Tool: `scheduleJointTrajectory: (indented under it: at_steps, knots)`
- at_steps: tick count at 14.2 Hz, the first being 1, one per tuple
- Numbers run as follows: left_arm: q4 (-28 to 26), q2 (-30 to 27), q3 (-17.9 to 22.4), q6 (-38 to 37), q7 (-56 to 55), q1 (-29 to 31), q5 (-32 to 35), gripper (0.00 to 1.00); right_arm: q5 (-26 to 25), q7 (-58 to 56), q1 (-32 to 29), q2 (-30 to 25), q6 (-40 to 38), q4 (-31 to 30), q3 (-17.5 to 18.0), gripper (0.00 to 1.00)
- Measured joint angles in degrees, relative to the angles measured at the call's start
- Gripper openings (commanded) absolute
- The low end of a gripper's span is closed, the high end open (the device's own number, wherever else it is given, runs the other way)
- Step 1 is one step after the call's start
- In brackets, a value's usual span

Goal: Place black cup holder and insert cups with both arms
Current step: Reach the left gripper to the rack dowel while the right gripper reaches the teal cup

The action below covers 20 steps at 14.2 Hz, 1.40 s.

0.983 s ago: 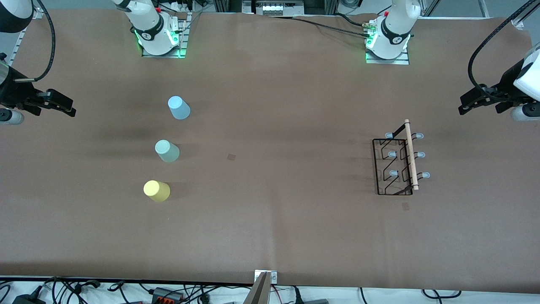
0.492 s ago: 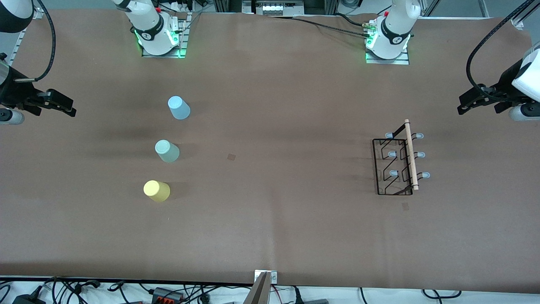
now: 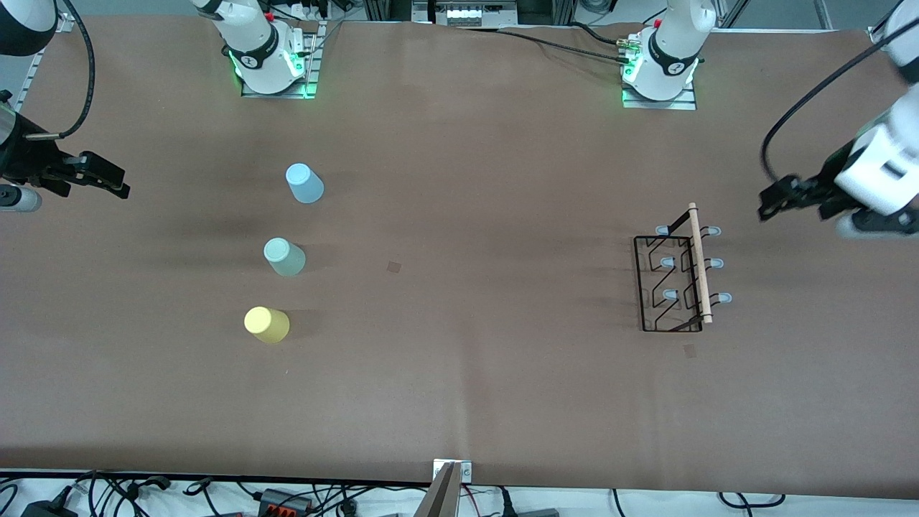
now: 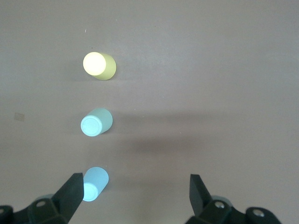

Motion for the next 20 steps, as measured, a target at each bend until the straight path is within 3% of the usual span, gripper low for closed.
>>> scheduleJointTrajectory:
  at_steps: [4,8,12,14,15,17,20]
  knots:
    - [-12.5,1.1,-2.8,17.3,0.0,-0.1,1.3,1.00,0.1,0.0,1.2,3.0,-0.1,-0.4,0.4,1.00]
    - [-24.6,1.0,-4.6,30.8,-0.1,-0.1,1.8,1.00,0.3,0.5,3.9,10.9,0.9,0.3,0.5,1.00]
    - [-29.2,1.0,-4.7,35.8,-0.1,0.2,1.8,0.98,2.1,1.1,5.6,18.4,4.4,3.4,0.5,1.00]
    - [-29.7,1.0,-4.6,36.0,-0.1,0.3,1.8,0.84,2.3,3.9,7.2,20.0,7.9,1.9,0.5,1.00]
    - [-30.0,1.0,-4.6,36.3,-0.1,0.3,1.8,0.71,2.3,5.1,8.2,20.4,9.9,0.6,0.6,1.00]
    - [-30.3,1.1,-4.6,36.6,-0.1,0.4,1.8,0.61,2.3,6.9,9.8,21.1,13.7,-2.6,0.7,1.00]
    - [-30.5,1.2,-4.6,36.6,-0.2,1.0,1.8,0.36,2.3,10.6,10.4,21.6,17.7,-7.0,0.7,1.00]
